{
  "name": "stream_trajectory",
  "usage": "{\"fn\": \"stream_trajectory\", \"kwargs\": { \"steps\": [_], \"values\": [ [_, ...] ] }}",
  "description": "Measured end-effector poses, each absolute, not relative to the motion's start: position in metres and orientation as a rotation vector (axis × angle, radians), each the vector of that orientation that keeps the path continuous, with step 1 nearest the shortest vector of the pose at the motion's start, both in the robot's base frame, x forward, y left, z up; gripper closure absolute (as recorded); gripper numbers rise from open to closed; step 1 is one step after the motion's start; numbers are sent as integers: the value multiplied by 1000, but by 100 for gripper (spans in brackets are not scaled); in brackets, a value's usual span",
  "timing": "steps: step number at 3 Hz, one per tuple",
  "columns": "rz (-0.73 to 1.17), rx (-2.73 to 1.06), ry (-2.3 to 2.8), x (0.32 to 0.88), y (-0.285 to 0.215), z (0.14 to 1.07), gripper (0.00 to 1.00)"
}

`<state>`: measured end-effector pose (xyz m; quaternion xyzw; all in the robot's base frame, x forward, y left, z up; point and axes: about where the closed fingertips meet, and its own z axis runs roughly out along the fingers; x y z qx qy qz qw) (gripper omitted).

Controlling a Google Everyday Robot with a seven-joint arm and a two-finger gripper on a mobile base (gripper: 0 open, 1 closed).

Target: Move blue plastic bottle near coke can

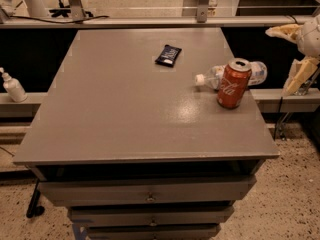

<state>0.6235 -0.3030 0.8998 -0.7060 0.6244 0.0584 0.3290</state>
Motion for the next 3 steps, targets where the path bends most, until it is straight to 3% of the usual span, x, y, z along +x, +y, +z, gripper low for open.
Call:
{"fn": "stream_trajectory", "kwargs": {
  "steps": [1,3],
  "values": [
    [107,-1765,1678,602,-316,930,0],
    [93,-1640,1648,563,-282,995,0]
  ]
}}
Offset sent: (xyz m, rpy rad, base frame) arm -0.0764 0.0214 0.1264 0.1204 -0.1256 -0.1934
